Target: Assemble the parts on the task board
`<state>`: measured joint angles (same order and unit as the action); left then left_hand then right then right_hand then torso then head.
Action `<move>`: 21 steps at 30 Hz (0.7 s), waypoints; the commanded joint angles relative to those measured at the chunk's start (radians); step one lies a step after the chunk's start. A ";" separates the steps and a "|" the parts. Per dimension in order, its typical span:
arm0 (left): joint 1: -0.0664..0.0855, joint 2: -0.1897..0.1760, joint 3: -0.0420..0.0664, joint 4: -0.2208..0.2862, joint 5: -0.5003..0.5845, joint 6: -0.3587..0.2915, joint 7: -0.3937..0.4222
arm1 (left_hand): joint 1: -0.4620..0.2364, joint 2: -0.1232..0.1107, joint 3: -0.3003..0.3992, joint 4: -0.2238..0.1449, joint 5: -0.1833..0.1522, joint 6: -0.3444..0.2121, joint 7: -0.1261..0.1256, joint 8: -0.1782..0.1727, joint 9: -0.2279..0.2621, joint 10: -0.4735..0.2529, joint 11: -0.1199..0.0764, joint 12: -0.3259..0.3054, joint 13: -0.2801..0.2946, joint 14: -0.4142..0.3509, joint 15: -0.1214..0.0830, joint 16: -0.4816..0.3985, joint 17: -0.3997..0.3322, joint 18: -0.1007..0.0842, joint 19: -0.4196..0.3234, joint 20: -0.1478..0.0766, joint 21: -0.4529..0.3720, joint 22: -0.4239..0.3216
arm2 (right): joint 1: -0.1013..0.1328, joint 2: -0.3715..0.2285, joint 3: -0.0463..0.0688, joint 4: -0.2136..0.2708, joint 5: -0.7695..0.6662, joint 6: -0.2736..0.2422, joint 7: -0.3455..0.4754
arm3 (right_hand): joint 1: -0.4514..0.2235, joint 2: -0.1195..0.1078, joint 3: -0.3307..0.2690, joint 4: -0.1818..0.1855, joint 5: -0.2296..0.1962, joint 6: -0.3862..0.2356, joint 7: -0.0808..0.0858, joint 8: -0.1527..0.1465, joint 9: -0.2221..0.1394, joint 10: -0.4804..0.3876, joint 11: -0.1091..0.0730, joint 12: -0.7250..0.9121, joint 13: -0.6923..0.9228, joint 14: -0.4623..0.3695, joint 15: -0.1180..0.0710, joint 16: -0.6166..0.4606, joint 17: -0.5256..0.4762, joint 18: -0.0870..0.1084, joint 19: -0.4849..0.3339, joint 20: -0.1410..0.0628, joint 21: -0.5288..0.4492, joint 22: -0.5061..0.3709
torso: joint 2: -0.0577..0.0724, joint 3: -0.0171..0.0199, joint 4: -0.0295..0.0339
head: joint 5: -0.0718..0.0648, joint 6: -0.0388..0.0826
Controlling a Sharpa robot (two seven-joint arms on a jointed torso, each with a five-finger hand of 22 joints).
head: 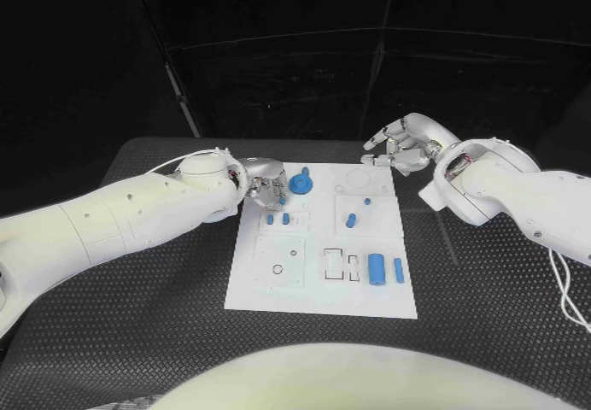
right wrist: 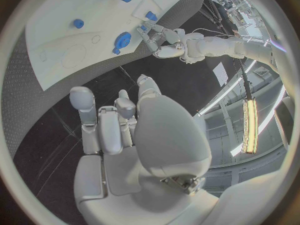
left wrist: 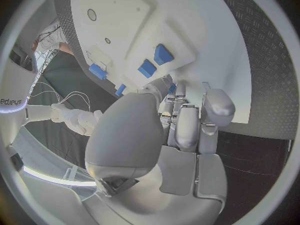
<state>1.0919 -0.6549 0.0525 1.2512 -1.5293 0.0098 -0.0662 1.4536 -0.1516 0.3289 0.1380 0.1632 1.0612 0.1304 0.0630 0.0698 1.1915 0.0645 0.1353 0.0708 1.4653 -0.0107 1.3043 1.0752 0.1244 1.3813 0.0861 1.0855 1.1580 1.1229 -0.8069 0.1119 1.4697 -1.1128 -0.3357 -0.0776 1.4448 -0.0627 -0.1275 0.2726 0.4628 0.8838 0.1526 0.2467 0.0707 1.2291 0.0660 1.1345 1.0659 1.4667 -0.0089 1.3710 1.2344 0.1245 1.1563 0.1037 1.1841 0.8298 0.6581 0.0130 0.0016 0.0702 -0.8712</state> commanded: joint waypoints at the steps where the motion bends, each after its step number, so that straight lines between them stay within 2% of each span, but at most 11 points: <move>1: 0.001 0.001 0.001 -0.001 0.003 0.008 -0.007 | -0.008 -0.001 0.002 0.004 -0.006 -0.014 0.002 -0.003 -0.003 -0.006 0.004 -0.007 0.000 0.019 -0.003 0.005 -0.003 -0.016 -0.001 0.004 -0.003 0.002 | 0.002 0.001 0.001 0.000 0.001 0.002 0.008 | 0.002 0.010 0.000 0.007 0.006 0.001 -0.003 0.004 -0.001 -0.002 -0.004 0.001 0.001 0.035 -0.004 -0.004 0.001 0.016 0.001 -0.007 -0.004 0.000 | 0.000 0.0001 0.0005 | 0.000 0.000; 7: 0.001 -0.001 0.000 -0.001 0.003 0.003 -0.008 | -0.011 -0.006 0.003 0.005 -0.006 -0.036 0.004 -0.003 -0.006 -0.009 0.005 -0.012 0.000 0.018 -0.002 0.004 -0.008 -0.016 -0.002 0.004 -0.003 0.003 | 0.002 0.002 0.001 -0.003 0.001 0.004 0.007 | 0.003 0.010 -0.001 0.007 0.006 0.000 -0.003 0.004 -0.001 -0.012 -0.004 -0.012 -0.014 0.034 -0.004 -0.009 -0.006 0.018 -0.004 -0.007 -0.010 -0.011 | 0.000 -0.0005 0.0005 | 0.000 -0.001; 11: 0.001 -0.003 0.000 0.000 0.003 0.000 -0.009 | -0.013 -0.009 0.002 0.005 -0.006 -0.044 0.005 -0.003 -0.007 -0.010 0.005 -0.014 0.001 0.017 -0.002 0.003 -0.010 -0.016 -0.002 0.005 -0.004 0.004 | 0.002 0.001 0.001 -0.006 0.001 0.006 0.006 | 0.008 0.011 -0.001 0.009 0.006 -0.006 -0.002 0.003 -0.002 -0.094 -0.003 -0.120 -0.131 0.027 -0.004 -0.026 -0.028 0.023 -0.020 -0.007 -0.029 -0.040 | 0.000 -0.0007 0.0007 | 0.000 -0.001; 14: 0.001 -0.005 0.001 0.001 0.003 -0.005 -0.011 | -0.013 -0.012 0.002 0.004 -0.006 -0.053 0.006 -0.004 -0.007 -0.011 0.006 -0.016 0.001 0.017 -0.001 0.002 -0.012 -0.016 -0.002 0.005 -0.005 0.003 | 0.002 0.000 0.001 -0.010 0.001 0.009 0.003 | 0.021 0.015 0.004 0.010 0.002 -0.008 -0.003 0.005 -0.002 -0.188 -0.004 -0.274 -0.289 0.016 -0.004 -0.058 -0.065 0.031 -0.047 -0.008 -0.062 -0.088 | 0.000 -0.0010 0.0005 | -0.001 -0.001; 16: 0.001 -0.009 0.001 0.002 0.003 -0.012 -0.011 | -0.012 -0.013 0.003 0.004 -0.006 -0.065 0.008 -0.003 -0.007 -0.017 0.008 -0.021 0.000 0.016 0.000 0.002 -0.015 -0.016 -0.003 0.006 -0.007 0.003 | 0.002 0.000 0.001 -0.014 0.001 0.015 0.000 | 0.046 0.021 0.014 0.008 -0.019 -0.006 -0.002 0.007 -0.002 -0.207 -0.005 -0.349 -0.350 0.005 -0.005 -0.094 -0.107 0.037 -0.064 -0.009 -0.087 -0.123 | -0.001 -0.0009 0.0006 | -0.001 0.000; 19: 0.001 -0.017 0.001 0.002 0.003 -0.030 -0.010 | -0.013 -0.017 0.004 0.003 -0.006 -0.086 0.010 -0.003 -0.007 -0.042 0.016 -0.037 -0.003 0.015 0.006 0.001 -0.020 -0.016 -0.004 0.010 -0.009 0.003 | 0.002 -0.002 0.001 -0.023 -0.017 0.034 -0.005 | 0.094 0.025 0.034 0.002 -0.096 0.013 0.004 0.008 -0.003 -0.221 -0.002 -0.478 -0.457 0.000 -0.003 -0.137 -0.155 0.039 -0.066 -0.010 -0.104 -0.144 | -0.001 -0.0016 0.0008 | -0.003 0.002; 21: 0.001 -0.023 0.004 0.002 0.004 -0.045 -0.006 | -0.012 -0.018 0.004 0.001 -0.005 -0.095 0.009 -0.002 -0.006 -0.059 0.021 -0.047 -0.005 0.013 0.010 -0.001 -0.025 -0.015 -0.007 0.013 -0.015 0.000 | 0.002 -0.003 0.001 -0.029 -0.049 0.054 -0.009 | 0.124 0.024 0.050 -0.002 -0.138 0.037 0.001 0.006 -0.003 -0.221 0.002 -0.564 -0.532 0.003 -0.003 -0.147 -0.163 0.037 -0.054 -0.009 -0.101 -0.136 | -0.001 -0.0021 0.0009 | -0.004 0.003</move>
<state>1.0914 -0.6740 0.0535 1.2523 -1.5292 -0.0004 -0.0720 1.4454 -0.1599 0.3289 0.1380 0.1632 0.9731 0.1389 0.0631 0.0641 1.1410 0.0853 0.0927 0.0675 1.4656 -0.0103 1.3042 1.0522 0.1244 1.3743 0.0931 1.0765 1.1601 1.1229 -0.8084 0.1119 1.4440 -1.1195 -0.3213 -0.0811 1.5563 -0.0391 -0.0853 0.2714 0.3431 0.9090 0.1548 0.2518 0.0683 1.0089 0.0641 0.6089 0.5672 1.4667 -0.0089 1.2291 1.0755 0.1559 1.0932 0.0946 1.0830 0.6897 0.6573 0.0117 0.0023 0.0672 -0.8698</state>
